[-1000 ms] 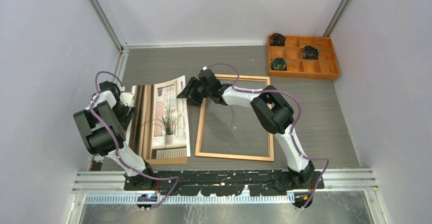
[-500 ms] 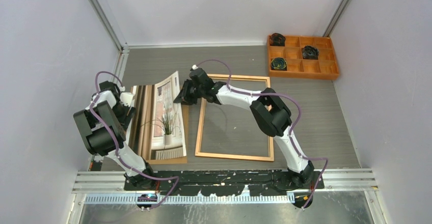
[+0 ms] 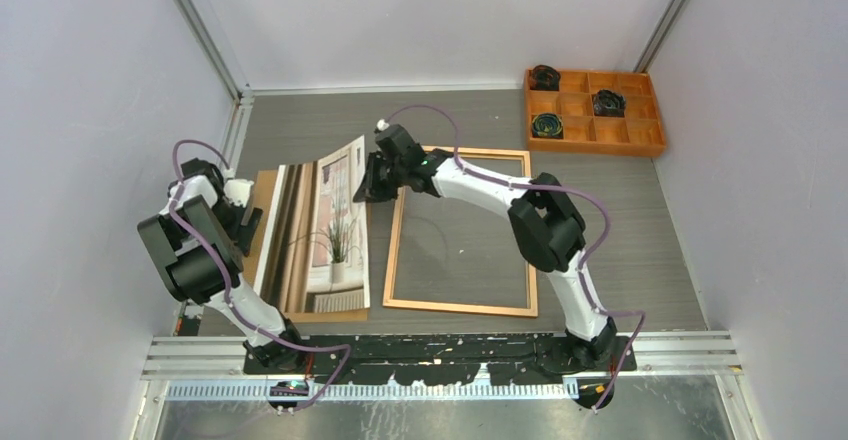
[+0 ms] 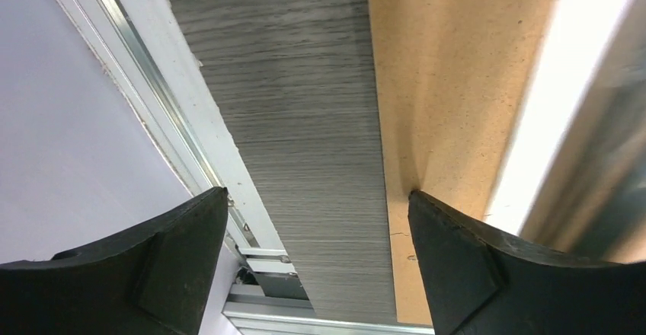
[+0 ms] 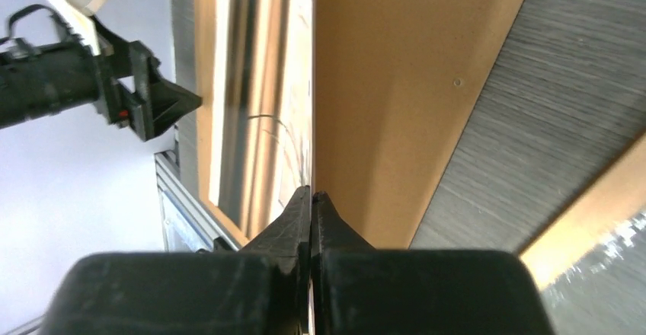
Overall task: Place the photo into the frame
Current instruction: Pick up the photo at the center of the board, then turn over the photo from the photo frame.
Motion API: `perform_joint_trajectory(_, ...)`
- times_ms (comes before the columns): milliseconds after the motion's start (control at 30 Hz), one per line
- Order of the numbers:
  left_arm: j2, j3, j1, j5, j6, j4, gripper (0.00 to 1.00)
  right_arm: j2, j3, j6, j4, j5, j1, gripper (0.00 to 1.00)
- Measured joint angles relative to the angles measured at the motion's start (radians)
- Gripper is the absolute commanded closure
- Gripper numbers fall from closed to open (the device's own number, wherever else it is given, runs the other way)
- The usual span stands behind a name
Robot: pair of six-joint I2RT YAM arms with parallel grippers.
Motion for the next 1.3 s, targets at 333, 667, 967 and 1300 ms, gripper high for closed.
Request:
perform_joint_trajectory(333, -0.006, 0.068, 0.062, 0.130, -0.011, -0.074, 0.00, -0.351, -0.037, -0.116, -0.201, -0.037, -0.176, 0.99)
perform_joint_trajectory(667, -0.026, 0.068, 0.061, 0.177, -0.015, -0.094, 0.00, -0.689, 0.175, -0.349, -0.774, 0.509, -0.231, 0.99)
perform_joint_trajectory(967, -0.025, 0.067, 0.061, 0.182, -0.017, -0.093, 0.00, -0.773, 0.332, -0.462, -1.123, 1.054, -0.082, 0.99)
perform_joint_trajectory(1300, -0.026, 0.031, 0.061, 0.182, -0.017, -0.084, 0.00, -0.380, 0.264, -0.352, -1.246, 1.126, 0.064, 0.99)
